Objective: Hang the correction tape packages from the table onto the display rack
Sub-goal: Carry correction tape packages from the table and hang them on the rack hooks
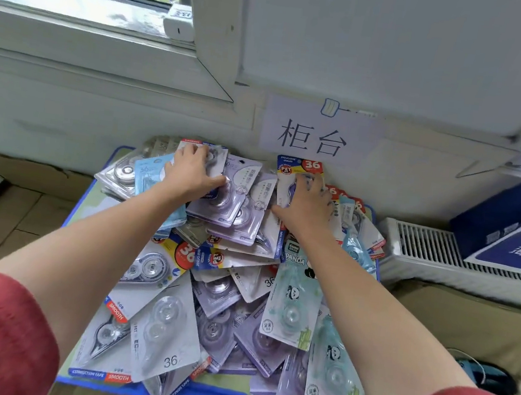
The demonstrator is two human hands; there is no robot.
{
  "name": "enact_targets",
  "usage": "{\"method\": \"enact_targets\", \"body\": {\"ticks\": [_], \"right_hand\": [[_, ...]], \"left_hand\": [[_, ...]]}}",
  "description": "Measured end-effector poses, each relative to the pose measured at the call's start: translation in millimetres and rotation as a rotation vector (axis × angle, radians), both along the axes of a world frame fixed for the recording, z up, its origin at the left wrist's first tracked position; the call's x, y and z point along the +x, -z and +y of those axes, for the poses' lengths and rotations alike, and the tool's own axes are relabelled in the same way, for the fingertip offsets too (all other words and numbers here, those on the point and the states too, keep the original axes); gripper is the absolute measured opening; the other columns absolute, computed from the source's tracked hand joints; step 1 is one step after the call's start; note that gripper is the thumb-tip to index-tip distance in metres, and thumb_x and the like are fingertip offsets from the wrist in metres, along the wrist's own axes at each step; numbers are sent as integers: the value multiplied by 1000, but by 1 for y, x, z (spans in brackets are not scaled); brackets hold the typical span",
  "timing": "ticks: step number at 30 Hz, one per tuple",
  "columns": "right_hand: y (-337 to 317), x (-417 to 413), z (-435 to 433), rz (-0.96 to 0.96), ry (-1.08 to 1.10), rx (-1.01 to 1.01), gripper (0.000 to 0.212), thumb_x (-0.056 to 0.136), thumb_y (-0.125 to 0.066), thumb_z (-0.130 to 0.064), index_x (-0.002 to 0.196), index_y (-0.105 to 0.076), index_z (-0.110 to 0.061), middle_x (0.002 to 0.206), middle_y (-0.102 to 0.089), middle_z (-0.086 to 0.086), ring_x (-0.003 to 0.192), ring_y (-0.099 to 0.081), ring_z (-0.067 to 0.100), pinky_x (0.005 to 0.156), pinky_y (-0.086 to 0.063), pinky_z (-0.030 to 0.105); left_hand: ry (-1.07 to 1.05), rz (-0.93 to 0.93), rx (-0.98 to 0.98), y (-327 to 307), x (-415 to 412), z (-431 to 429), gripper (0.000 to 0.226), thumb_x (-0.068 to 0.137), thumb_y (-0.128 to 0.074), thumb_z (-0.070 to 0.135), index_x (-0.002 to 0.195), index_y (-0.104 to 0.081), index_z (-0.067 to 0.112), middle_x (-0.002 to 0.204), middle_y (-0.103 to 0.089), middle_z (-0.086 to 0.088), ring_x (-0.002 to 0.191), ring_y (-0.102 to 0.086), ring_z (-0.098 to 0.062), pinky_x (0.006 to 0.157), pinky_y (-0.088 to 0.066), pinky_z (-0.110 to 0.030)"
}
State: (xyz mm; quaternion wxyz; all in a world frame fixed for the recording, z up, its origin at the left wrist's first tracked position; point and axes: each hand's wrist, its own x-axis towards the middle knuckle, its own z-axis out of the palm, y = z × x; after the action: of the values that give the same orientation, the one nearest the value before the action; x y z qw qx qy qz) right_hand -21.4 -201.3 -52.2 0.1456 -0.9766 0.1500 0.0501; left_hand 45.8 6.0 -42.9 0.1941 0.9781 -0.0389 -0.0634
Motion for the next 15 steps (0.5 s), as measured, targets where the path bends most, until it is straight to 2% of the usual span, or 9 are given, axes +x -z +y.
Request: {"method": "enact_targets", "body": {"ticks": [7, 11, 15], "right_hand": [[-9, -15, 2, -25, 26, -19, 84, 79, -65, -53, 144, -26, -17, 154, -11, 12, 133, -24, 41, 106, -33, 49], [-17, -39, 6, -39, 74, -36, 82, 80, -64, -49, 145, -24, -18, 155, -9, 12, 135, -22, 42, 108, -27, 48], [-18, -84, 18, -100, 146, -16, 81, 79, -65, -47, 145, -26, -18, 155, -11, 11, 137, -19, 41, 107, -25, 52]], "left_hand": [[11, -57, -6, -11, -11, 7, 71, 82, -64, 49, 136, -39, 11, 138, -38, -16, 129, -32, -33, 103, -33, -51], [39, -72, -15, -19, -30, 15, 70, 83, -64, 48, 138, -39, 13, 139, -38, -15, 129, -33, -33, 103, -34, -49], [92, -98, -23, -22, -61, 26, 68, 82, -64, 47, 138, -40, 16, 137, -40, -13, 128, -34, -31, 102, -34, -47]]}}
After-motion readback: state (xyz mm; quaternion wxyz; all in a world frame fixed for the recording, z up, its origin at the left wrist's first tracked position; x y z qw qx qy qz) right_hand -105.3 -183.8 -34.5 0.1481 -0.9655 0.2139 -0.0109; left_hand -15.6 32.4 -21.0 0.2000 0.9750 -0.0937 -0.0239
